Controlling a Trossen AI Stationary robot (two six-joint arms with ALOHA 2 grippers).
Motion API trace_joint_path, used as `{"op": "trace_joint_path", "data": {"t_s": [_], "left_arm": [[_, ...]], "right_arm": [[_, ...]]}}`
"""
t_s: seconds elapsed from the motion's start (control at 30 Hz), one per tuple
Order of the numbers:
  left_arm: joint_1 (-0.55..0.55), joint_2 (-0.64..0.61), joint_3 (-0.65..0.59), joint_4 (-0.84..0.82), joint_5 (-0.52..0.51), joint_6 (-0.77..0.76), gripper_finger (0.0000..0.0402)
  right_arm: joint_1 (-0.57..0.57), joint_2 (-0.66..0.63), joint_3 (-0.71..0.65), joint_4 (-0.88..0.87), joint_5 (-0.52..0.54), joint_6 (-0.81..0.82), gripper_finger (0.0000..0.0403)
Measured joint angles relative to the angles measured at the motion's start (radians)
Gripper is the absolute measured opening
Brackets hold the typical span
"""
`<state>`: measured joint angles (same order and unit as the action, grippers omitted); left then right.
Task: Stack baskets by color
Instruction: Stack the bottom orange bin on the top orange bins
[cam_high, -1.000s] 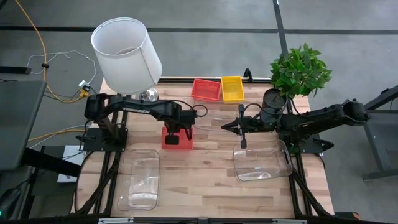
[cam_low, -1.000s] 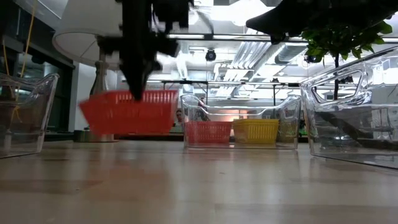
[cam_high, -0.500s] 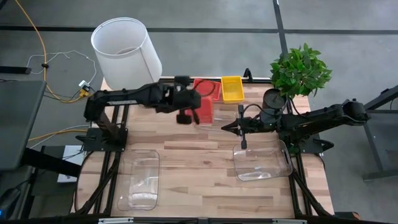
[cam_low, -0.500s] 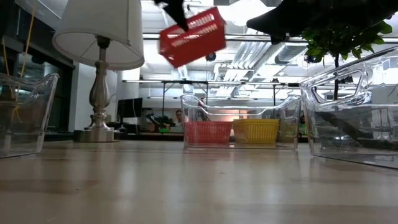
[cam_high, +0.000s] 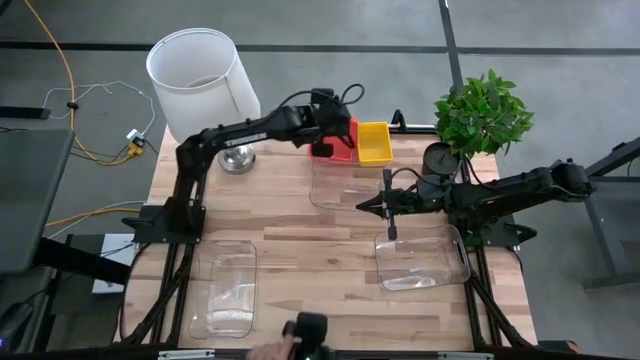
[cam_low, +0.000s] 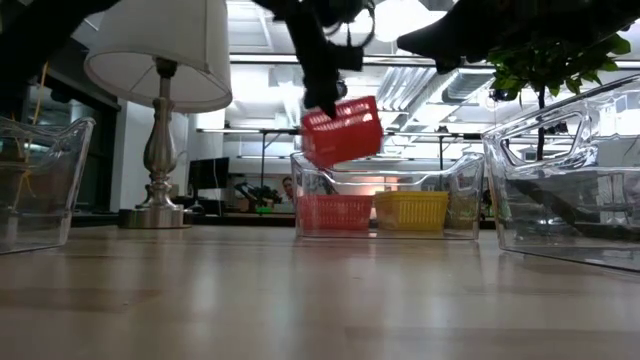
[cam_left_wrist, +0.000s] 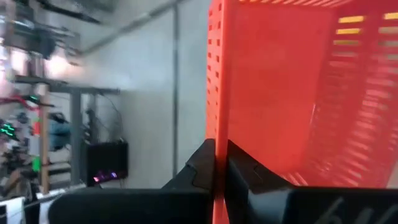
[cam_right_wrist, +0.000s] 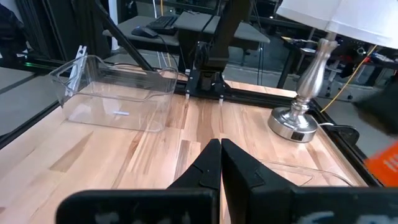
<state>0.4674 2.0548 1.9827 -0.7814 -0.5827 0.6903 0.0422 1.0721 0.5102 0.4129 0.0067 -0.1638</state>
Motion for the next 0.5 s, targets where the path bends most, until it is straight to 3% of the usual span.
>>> {"op": "trace_joint_path", "data": {"t_s": [0.17, 0.5], "left_arm": [[0.036, 0.058, 0.0, 0.098, 0.082, 0.07, 0.0], [0.076, 0.097, 0.0, 0.065, 0.055, 0.125, 0.0]], "right_arm": [[0.0, 0.0, 0.0, -0.007, 0.0, -0.001, 0.0], [0.0, 0.0, 0.0, -0.013, 0.0, -0.001, 0.0]]}}
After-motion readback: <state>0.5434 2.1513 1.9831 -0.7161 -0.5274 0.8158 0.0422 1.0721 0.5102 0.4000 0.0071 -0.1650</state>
